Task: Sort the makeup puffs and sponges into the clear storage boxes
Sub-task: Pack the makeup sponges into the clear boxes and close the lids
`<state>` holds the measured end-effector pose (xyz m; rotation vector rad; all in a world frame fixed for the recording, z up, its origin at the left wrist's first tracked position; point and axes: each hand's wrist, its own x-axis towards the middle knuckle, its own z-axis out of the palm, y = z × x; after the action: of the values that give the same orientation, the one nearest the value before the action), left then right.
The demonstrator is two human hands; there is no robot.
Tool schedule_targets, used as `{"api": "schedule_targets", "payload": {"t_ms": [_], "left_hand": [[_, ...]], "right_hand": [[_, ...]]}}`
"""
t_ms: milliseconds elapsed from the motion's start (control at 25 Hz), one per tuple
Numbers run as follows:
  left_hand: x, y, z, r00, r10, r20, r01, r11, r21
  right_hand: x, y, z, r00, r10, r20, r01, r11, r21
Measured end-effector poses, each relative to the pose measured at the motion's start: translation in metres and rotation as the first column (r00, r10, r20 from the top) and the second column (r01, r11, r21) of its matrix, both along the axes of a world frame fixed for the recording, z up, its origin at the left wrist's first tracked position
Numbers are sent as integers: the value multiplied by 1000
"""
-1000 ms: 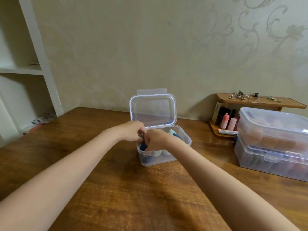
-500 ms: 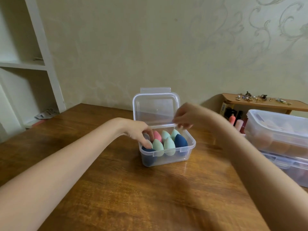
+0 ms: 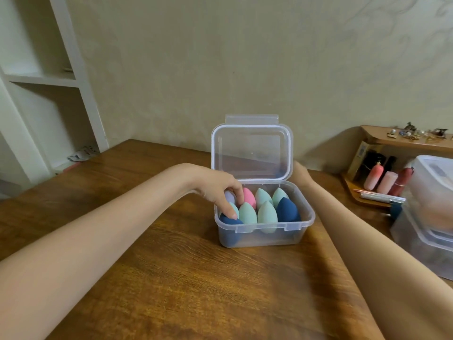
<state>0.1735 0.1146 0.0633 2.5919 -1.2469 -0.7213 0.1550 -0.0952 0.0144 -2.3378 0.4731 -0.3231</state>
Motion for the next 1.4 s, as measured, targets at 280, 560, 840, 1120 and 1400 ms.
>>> {"api": "schedule_targets", "payload": {"t_ms": [280, 560, 840, 1120, 1400], "left_hand": [[-8, 0, -6, 1000, -13, 3, 13, 996, -93], [-27, -3, -20, 997, 61, -50, -75, 934, -348], [-29, -6, -29, 994, 103, 44, -78, 918, -390], [-31, -21, -15, 945, 125, 302, -36, 958, -285], [-78, -87, 4, 960, 103, 259, 53, 844, -534]], "right_hand": [[-82, 8, 61, 871, -138, 472, 52, 980, 191], [-109, 52, 45, 907, 331, -261, -372, 920, -123], [-88, 71, 41, 855, 261, -447, -425, 847, -318], [-94, 76, 54, 841, 282, -463, -419, 880, -225], [-183, -12, 112, 953, -115, 280, 159, 977, -140]]}}
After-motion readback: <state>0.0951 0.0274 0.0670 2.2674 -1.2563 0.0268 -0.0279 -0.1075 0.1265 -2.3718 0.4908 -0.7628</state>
